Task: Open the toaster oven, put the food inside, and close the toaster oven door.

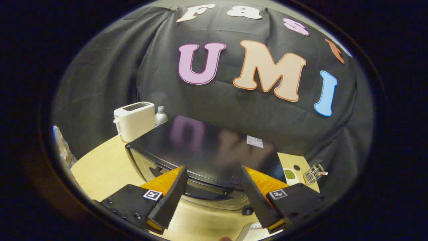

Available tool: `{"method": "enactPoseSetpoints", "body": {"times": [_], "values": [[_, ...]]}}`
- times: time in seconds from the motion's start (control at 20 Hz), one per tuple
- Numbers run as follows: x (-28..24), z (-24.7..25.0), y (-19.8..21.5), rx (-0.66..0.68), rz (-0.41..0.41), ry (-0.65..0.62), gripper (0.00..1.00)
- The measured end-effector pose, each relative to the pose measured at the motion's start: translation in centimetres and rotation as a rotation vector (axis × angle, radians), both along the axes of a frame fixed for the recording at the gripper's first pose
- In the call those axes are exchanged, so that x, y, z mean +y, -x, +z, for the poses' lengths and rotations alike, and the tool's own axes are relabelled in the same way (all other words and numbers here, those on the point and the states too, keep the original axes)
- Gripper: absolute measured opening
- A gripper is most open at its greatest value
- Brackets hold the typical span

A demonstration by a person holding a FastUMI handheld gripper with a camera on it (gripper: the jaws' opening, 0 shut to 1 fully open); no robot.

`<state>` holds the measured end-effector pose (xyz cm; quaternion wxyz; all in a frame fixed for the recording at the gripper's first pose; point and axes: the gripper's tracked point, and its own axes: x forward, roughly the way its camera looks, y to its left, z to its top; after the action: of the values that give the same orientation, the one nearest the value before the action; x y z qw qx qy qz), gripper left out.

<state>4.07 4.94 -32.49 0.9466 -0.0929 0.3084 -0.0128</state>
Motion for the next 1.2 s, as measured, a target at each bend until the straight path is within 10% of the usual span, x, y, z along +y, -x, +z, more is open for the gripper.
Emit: {"method": "enactPoseSetpoints", "body": {"times": [1.2], "values": [[1.9, -3.1, 9.3, 0.143, -0.014, -0.224, 0.98]]}}
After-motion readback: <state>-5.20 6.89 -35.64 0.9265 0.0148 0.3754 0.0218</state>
